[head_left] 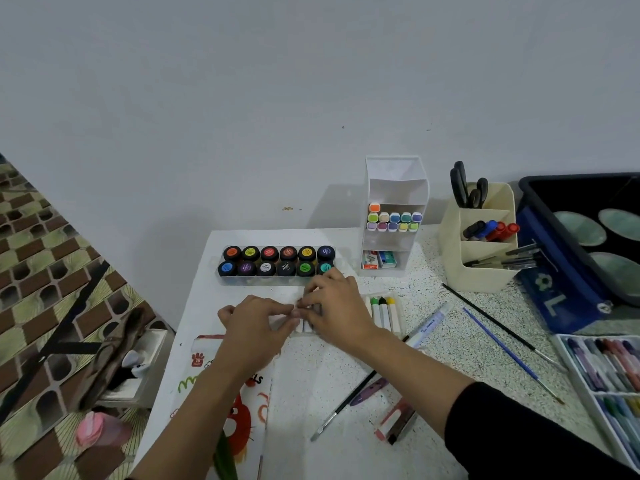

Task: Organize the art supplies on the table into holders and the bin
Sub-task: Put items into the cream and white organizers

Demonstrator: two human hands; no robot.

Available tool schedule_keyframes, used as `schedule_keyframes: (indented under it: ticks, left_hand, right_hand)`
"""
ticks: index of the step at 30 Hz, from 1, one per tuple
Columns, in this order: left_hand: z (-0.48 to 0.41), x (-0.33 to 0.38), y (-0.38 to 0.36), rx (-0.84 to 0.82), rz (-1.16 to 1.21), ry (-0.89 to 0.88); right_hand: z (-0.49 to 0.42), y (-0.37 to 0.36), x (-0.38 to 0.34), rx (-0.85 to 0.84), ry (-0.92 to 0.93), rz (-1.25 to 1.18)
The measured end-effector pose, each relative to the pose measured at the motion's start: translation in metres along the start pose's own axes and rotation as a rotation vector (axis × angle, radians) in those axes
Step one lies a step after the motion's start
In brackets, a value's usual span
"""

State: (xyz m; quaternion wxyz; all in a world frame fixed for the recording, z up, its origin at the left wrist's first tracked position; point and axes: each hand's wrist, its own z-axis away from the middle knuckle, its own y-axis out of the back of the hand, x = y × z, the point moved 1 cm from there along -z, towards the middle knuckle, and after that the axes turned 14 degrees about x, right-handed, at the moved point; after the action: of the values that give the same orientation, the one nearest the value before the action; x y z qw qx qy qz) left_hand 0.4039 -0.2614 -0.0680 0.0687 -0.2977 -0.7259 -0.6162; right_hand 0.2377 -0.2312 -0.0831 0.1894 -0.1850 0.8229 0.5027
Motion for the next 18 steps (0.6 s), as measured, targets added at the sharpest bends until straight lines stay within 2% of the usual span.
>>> schedule_keyframes:
  ticks: [6,10,15,18]
  left_hand:
    - [-0.003,0.001,0.0,-0.007,-0.017,0.045]
    - [-0.004,0.001,0.002,-0.007,-0.046,0.022]
    - [0.0,0.017,0.0,0.014,0.026,-0.15]
    - [0.009,0.026,-0.009,-0.087,-0.056,-0.321]
  right_hand:
    - [0.003,0.006,-0.003,-0.053,0.022,0.006]
    - [0.016,0.026,0.008,0.066,-0.062,-0.093]
    - [0.044,0.063,0.041,0.198,-0.081,0.086]
    - [0.062,0.072,0.056,0.13,-0.061,0.184]
